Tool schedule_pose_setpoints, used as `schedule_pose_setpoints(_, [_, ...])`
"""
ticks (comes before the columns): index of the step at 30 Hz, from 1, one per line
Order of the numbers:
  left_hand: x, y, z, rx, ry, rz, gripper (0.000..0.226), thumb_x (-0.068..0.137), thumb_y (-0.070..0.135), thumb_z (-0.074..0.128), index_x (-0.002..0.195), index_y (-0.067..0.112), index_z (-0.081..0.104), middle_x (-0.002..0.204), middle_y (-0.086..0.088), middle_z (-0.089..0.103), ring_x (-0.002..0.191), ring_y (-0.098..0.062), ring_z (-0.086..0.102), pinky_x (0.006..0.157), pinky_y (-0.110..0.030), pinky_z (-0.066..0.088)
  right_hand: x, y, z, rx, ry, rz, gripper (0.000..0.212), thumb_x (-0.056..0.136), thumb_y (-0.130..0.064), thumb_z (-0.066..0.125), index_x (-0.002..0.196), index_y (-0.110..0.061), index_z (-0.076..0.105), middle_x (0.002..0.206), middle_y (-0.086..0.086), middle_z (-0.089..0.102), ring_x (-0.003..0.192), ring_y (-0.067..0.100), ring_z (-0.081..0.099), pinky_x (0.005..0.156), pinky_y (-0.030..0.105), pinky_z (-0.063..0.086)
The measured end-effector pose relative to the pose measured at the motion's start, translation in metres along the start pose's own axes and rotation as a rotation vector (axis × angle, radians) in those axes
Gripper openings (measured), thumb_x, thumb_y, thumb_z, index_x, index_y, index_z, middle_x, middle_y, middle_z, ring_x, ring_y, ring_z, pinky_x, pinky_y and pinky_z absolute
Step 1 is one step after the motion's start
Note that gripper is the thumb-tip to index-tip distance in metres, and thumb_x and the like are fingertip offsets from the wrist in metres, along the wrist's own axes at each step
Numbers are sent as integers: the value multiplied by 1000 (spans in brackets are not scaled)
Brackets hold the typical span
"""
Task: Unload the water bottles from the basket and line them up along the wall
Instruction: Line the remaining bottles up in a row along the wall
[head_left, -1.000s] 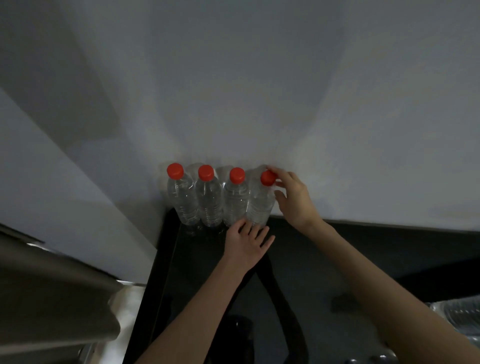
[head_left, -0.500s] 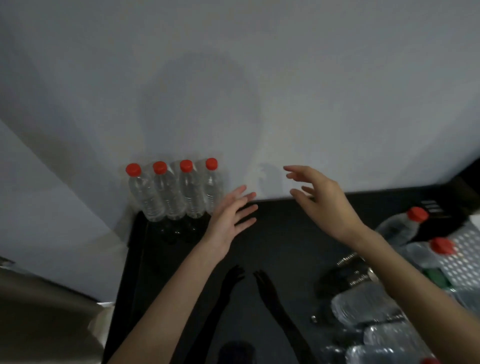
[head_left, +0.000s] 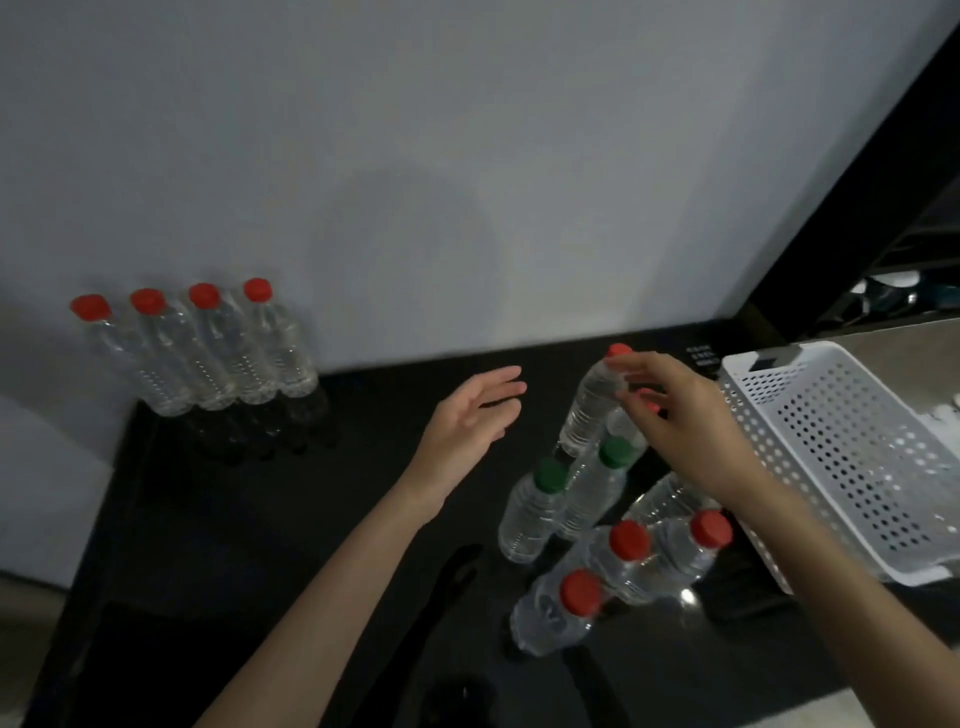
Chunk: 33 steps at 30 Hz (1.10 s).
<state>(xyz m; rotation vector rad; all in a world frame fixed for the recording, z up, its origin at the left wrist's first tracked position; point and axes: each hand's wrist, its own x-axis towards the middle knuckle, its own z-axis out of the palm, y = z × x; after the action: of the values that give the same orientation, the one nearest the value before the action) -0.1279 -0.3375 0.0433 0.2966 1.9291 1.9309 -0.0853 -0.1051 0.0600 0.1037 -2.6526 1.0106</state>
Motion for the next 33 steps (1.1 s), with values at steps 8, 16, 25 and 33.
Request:
schedule_pose_setpoints(8, [-22, -48, 43, 96, 40, -105, 49, 81, 57, 52, 127, 42, 50, 128, 16, 57, 118, 4, 53, 91, -18, 45, -20, 34, 4, -110, -319, -33, 40, 89, -23, 66, 127, -23, 55, 122, -5, 56, 110, 11, 57, 92, 30, 52])
schedule_pose_setpoints(16, [-22, -90, 54, 407, 75, -121, 73, 72, 21, 84, 135, 33, 47, 127, 15, 57, 115, 6, 52, 101, -28, 46, -20, 54, 26, -277, -450, -149, 44, 83, -13, 71, 123, -20, 54, 117, 1, 60, 98, 16, 62, 80, 32, 56])
schedule_pose_setpoints(25, [-13, -111, 62, 455, 154, -183, 67, 60, 37, 88, 119, 30, 57, 104, 13, 70, 101, 1, 64, 95, -27, 50, -10, 66, 38, -100, -535, -15, 57, 62, -8, 86, 107, -14, 51, 101, 3, 59, 88, 18, 61, 74, 34, 57])
schedule_pose_setpoints(33, [-15, -107, 52, 502, 279, -145, 54, 59, 32, 90, 101, 36, 56, 90, 18, 65, 87, 3, 60, 82, -21, 48, -8, 55, 52, -80, -358, 28, 47, 65, -9, 81, 97, -16, 48, 87, 4, 58, 77, 21, 59, 68, 42, 55])
